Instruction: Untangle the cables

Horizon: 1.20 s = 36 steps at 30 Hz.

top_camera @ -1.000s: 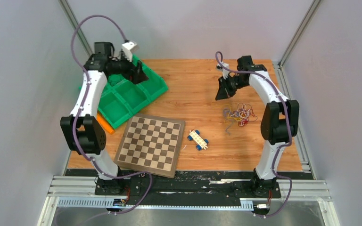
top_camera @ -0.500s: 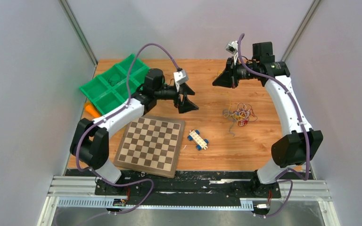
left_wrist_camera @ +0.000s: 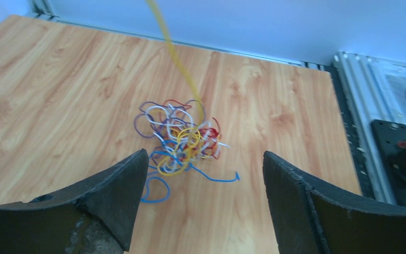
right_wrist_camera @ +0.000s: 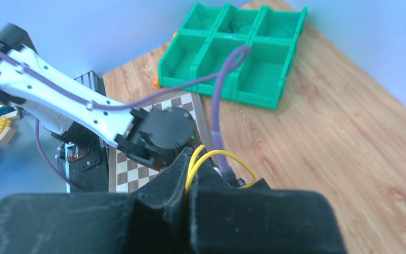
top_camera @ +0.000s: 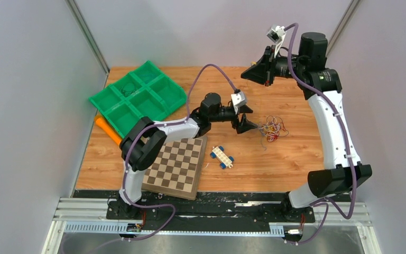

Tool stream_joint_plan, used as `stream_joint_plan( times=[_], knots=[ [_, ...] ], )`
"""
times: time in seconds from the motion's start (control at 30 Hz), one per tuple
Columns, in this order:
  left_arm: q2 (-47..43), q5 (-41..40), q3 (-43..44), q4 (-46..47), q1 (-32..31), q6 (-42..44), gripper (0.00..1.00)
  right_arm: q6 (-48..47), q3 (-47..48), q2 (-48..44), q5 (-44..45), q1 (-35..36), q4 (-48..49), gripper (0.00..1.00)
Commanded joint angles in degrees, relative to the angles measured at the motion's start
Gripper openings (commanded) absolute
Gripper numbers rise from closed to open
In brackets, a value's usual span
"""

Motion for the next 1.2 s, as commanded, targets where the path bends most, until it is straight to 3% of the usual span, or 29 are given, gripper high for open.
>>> stream_joint_plan(
  times=[0.0, 0.13, 0.3, 0.53, 0.7, 0.77, 0.87, 0.9, 1.0, 1.07, 1.17],
  knots=[
    [5.04, -2.95, 6.45, 7.0, -0.65, -0.1, 0.84, 5.14, 4.16, -1.93, 1.99, -0.21, 4.47, 0.0],
    [7.79, -3.55, 8.17, 7.45, -1.74, 0.75, 0.74, 6.81, 5.82, -1.27, 2.29, -1.1, 4.74, 0.0],
    [9.91, -6.72, 9.82, 7.44, -1.93, 0.93, 0.51, 9.5, 5.58, -1.3, -0.17, -4.5, 4.72, 0.0],
    [9.48, -6.58, 12.35, 8.21, -1.89, -0.48, 0.01, 8.56, -0.53, -2.62, -2.48, -13.03, 3.06, 0.0],
    [4.17, -4.46, 11.66, 6.09, -1.5, -2.6, 0.0, -4.71, -5.5, -3.04, 5.98, -15.77, -4.37, 0.0],
    [0.81, -4.31, 11.01, 3.56, -0.9, -4.08, 0.0, -10.71, -10.59, -3.4, 9.83, -15.84, -6.46, 0.16],
    [-2.32, -5.07, 12.2, -4.87, 0.74, -7.86, 0.0, -18.85, -21.35, -4.68, 11.72, -15.85, -7.63, 0.64],
    [-3.13, -5.44, 14.11, -7.15, 1.13, -8.64, 0.0, -21.59, -24.74, -5.06, 12.05, -15.81, -7.48, 0.72],
    [-2.85, -5.43, 18.56, -16.43, 2.45, -11.59, 0.0, -24.1, -34.68, -5.48, 15.23, -14.75, -0.01, 0.78],
    [-2.43, -4.16, 19.05, -16.32, 2.78, -14.13, 0.0, -21.51, -39.78, -3.98, 18.44, -12.9, 8.67, 0.79],
    [-2.6, -3.31, 19.37, -16.82, 2.95, -16.41, 0.0, -19.25, -39.69, 3.39, 21.77, -9.4, 15.3, 0.78]
  ],
)
